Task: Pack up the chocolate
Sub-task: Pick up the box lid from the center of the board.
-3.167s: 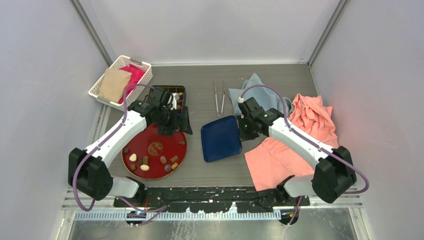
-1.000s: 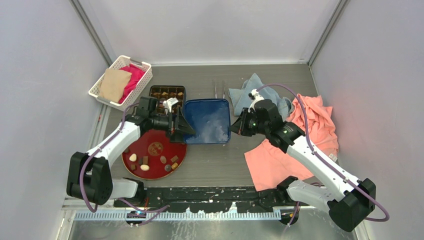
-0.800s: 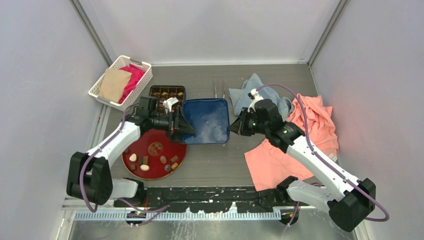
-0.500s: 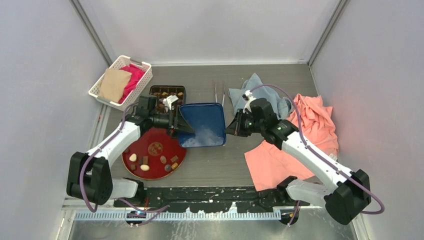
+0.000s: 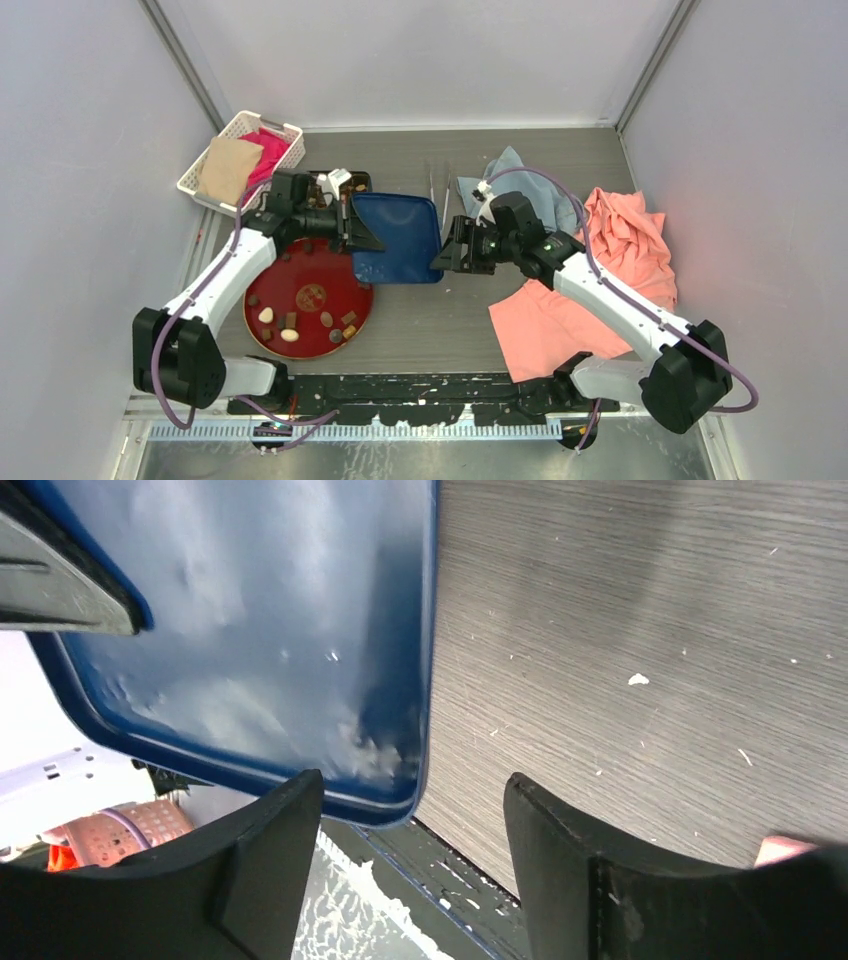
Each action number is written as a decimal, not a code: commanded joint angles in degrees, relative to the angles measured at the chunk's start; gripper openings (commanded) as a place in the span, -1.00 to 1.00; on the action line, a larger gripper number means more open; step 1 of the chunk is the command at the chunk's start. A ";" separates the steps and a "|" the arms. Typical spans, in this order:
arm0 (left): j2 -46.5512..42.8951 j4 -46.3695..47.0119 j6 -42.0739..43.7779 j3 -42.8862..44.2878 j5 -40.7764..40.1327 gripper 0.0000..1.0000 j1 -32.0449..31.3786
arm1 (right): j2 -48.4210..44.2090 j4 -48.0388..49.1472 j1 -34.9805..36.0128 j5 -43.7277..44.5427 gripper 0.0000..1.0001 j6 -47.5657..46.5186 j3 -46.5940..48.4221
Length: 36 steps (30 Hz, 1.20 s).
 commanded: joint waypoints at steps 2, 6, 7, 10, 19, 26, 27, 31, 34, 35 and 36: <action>-0.55 -16.08 10.91 12.05 -10.80 -1.00 0.35 | -0.91 -2.35 0.02 3.37 0.52 -1.66 5.70; 0.73 -28.45 18.86 20.67 -24.31 -1.00 0.35 | -3.76 -7.10 -0.02 14.15 0.56 -3.46 8.20; 1.08 -30.71 20.27 22.90 -27.69 -1.00 0.35 | -5.09 -7.53 0.05 18.15 0.56 -3.43 8.13; 1.99 -35.19 23.53 29.00 -36.97 -1.00 0.35 | -10.67 -6.63 0.01 28.56 0.58 -3.73 6.54; 4.86 -37.76 28.62 42.37 -60.20 -1.00 0.14 | -8.08 -8.58 0.05 32.46 0.62 -3.03 8.45; -0.13 -25.60 38.21 34.93 -68.34 -1.00 -2.75 | -5.52 -4.64 -0.01 28.74 0.62 -0.48 10.67; -1.65 -22.15 39.73 32.22 -69.58 -1.00 -3.44 | -5.08 -3.77 -0.02 27.88 0.62 -0.02 11.61; -7.70 -6.11 48.63 20.81 -72.72 -1.00 -7.07 | -1.14 -1.71 -0.48 22.04 0.64 2.31 16.33; -12.12 3.57 57.20 12.13 -67.31 -1.00 -9.40 | 2.23 -2.86 -1.14 14.83 0.65 5.34 20.51; -13.77 5.99 60.10 9.03 -64.95 -1.00 -10.12 | 2.89 -3.37 -1.30 12.80 0.65 6.06 21.68; -15.16 8.19 62.98 6.38 -63.64 -1.00 -11.06 | 3.23 -3.78 -1.44 11.13 0.65 6.62 22.59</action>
